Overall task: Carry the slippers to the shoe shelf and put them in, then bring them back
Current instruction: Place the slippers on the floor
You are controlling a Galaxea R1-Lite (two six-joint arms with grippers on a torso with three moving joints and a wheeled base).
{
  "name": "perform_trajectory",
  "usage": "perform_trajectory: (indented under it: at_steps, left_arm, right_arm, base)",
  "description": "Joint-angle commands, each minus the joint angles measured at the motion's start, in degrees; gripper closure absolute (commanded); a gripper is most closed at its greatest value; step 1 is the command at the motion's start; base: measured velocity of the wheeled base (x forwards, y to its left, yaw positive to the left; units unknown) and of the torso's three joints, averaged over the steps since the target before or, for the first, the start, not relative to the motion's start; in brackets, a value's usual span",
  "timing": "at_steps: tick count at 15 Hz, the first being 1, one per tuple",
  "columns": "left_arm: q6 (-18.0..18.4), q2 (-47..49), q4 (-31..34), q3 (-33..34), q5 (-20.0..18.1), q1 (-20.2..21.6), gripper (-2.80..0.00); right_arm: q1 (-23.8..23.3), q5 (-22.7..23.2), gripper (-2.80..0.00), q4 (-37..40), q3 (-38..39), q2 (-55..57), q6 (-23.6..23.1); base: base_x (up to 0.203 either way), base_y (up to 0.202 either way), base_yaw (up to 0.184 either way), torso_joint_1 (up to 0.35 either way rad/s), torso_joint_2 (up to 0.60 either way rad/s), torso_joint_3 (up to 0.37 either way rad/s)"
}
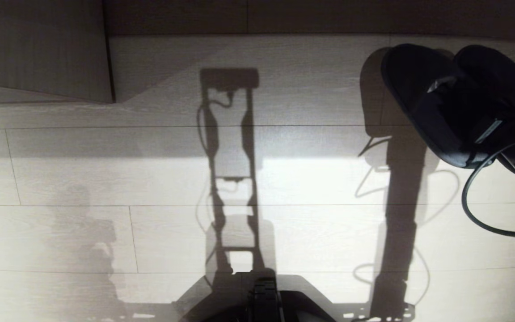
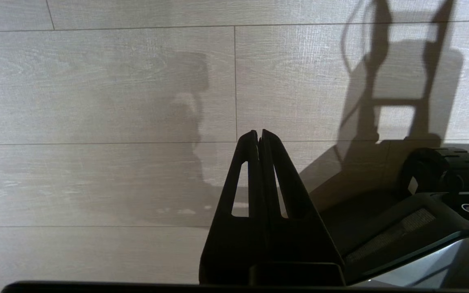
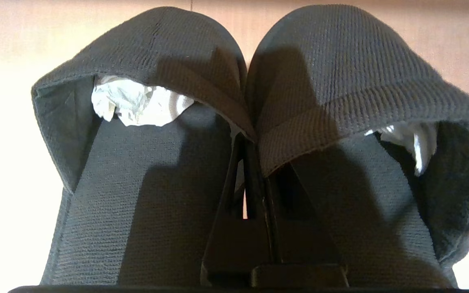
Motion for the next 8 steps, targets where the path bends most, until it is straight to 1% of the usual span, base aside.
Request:
perform_trajectory:
  at_steps: [1,3,6,8]
  left_arm:
    - [-0.02,-0.02,-0.04,0.00,0.01,0.01,0.00]
    - [-0.02,-0.02,-0.04,0.00,0.01,0.01,0.00]
    - [-0.02,-0.02,-0.04,0.00,0.01,0.01,0.00]
    - [-0.02,-0.02,-0.04,0.00,0.01,0.01,0.00]
  right_arm:
    - [0.03,0.04,0.00,-2.39,-3.23,6.37,-0.06]
    - [0.55,0.19,0.00,-4.26,-8.17,10.27,-0.66]
    - [1.87,0.26,0.00,-5.03,-14.93,13.83,-1.74]
    - [2.16,0.26,0.00,-5.19,-17.86,14.86,-2.29]
  base:
    - [0.000,0.000,0.000,0.000,0.00,0.000]
    - [0.000,0.000,0.000,0.000,0.00,0.000]
    - [0.000,0.000,0.000,0.000,0.00,0.000]
    - [0.000,0.000,0.000,0.000,0.00,0.000]
